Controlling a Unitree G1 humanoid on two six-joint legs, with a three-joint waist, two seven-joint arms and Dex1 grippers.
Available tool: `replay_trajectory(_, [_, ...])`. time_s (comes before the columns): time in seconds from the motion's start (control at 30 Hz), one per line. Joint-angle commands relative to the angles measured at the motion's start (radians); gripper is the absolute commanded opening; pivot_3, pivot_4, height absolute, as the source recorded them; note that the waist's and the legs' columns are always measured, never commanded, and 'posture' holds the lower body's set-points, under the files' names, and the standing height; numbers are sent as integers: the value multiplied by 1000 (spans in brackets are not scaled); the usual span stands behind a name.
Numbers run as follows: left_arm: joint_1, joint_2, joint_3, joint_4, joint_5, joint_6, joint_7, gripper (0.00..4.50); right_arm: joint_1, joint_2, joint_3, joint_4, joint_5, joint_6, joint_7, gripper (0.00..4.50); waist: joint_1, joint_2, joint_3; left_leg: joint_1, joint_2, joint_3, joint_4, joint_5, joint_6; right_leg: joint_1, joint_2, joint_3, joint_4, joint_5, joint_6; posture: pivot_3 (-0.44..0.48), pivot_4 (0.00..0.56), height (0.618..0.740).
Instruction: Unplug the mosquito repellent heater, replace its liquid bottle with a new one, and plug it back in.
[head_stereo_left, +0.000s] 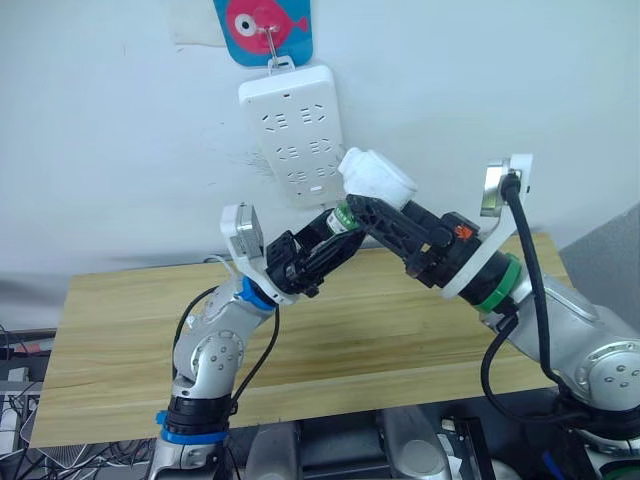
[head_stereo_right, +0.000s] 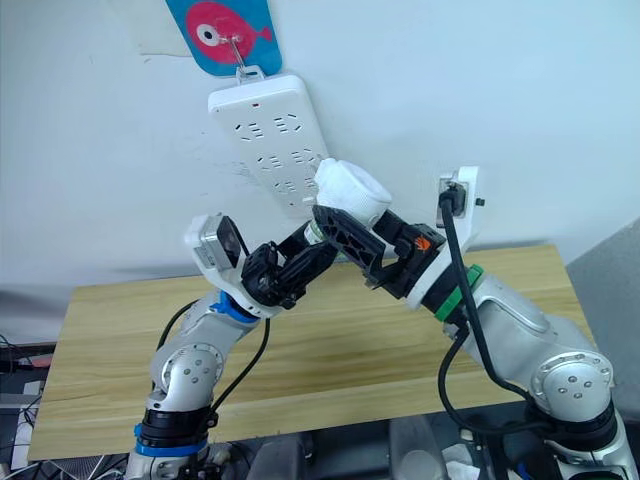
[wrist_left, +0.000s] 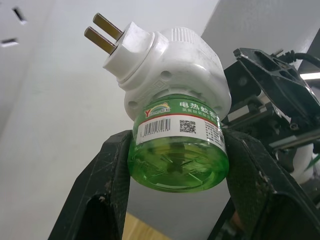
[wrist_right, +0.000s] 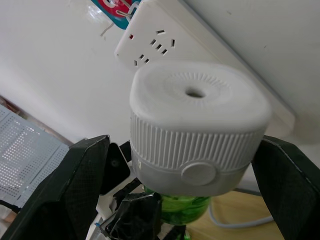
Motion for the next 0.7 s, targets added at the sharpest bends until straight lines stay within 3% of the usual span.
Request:
replay_trajectory(0.03, [11, 55, 36, -48, -38, 21, -36, 2346, 32, -63, -66, -19, 68, 13, 77, 4461, 1, 0, 0, 0, 0, 0, 0, 0, 0, 0, 0, 0, 0, 0, 0, -314, 312, 740])
replay_trajectory(0.27, [10, 229, 112, -53, -100, 103, -110, 2346, 55, -215, -126, 74, 178, 110, 285, 4461, 3, 0, 0, 0, 0, 0, -1, 0, 0, 0, 0, 0, -1, 0, 0, -282, 284, 740])
replay_trajectory(0.7, [14, 459, 153, -72, -138, 209, -244, 2346, -5, -337, -96, 262, 233, 307, 517, 4461, 23, 0, 0, 0, 0, 0, -1, 2, -3, 0, 0, 0, -1, 0, 0, -226, 300, 740])
